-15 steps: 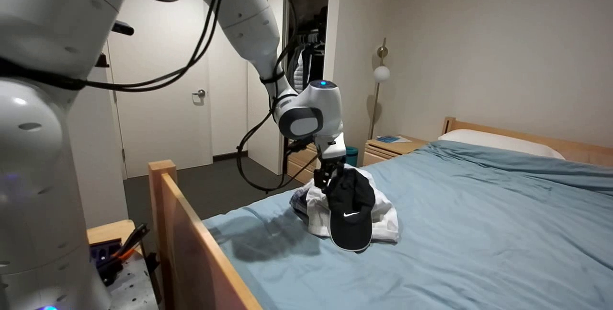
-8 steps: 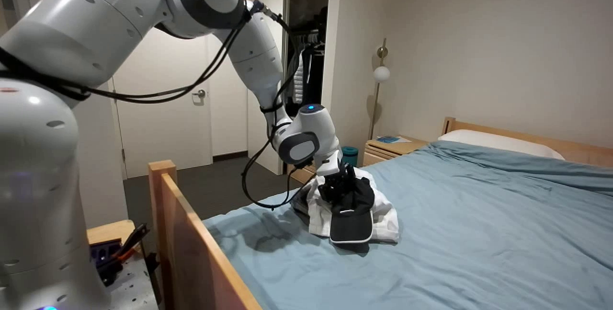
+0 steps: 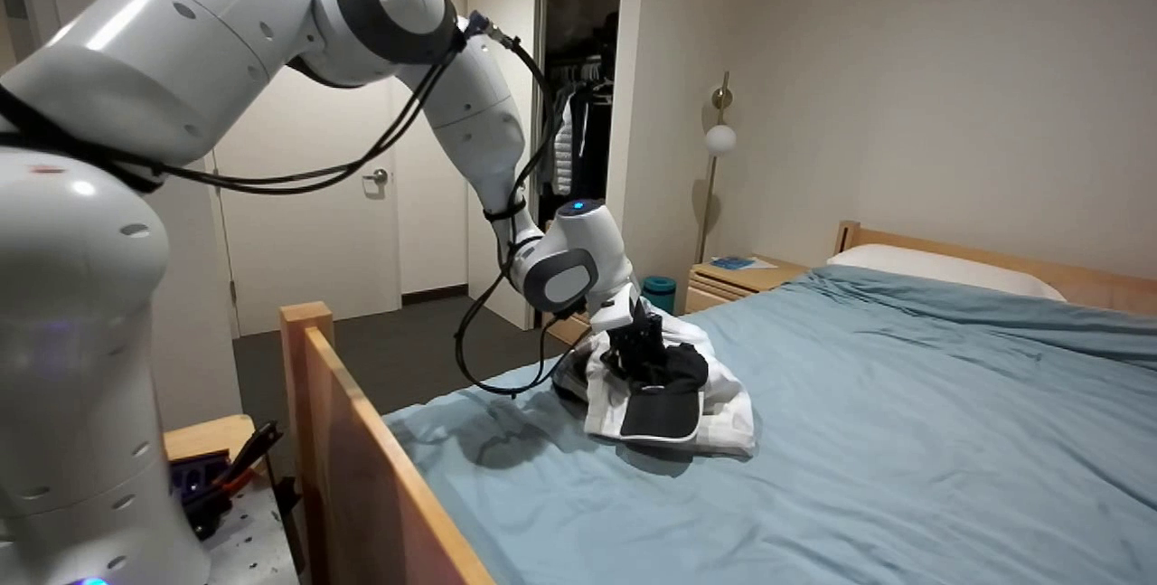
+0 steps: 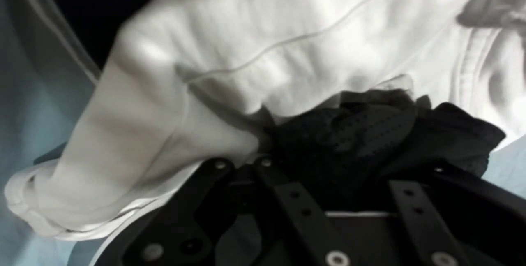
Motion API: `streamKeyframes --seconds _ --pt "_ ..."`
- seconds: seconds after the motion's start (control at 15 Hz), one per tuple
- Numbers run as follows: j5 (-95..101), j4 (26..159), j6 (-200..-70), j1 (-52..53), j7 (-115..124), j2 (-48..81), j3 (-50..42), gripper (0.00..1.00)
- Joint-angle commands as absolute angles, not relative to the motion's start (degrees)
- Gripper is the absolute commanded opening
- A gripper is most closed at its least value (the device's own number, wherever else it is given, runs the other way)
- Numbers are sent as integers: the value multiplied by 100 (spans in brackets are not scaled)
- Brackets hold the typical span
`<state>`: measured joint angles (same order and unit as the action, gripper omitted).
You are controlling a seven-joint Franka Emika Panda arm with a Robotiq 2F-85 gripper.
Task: Unfold the white shorts
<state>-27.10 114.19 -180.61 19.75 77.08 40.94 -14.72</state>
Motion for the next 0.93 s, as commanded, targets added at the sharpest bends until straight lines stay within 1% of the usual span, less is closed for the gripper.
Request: streamKeyframes --seconds 0.0,0.13,0.2,0.27,0.33,0.4,0.47,0.53,0.67,0.87 --pt "-2498 11450 -18023 1907 7675 3834 -1335 6" --pt "-2407 11549 -17975 1942 7608 3649 -1335 9" --pt "-2356 11582 -17977 1938 7586 3579 -1318 8" --pt "-2301 11679 -17957 1905 7540 3439 -1270 10" --pt "-2255 11728 -17957 1909 7529 3363 -1262 8" --pt "-2224 11810 -17888 1926 7523 3254 -1273 11" --pt "-2193 11843 -17835 1949 7546 3204 -1297 43" --pt "-2137 11858 -17763 1866 7494 3141 -1204 44" --pt "-2050 11842 -17648 1629 7360 3064 -933 55" --pt "-2047 11744 -17476 1266 7076 3055 -552 75"
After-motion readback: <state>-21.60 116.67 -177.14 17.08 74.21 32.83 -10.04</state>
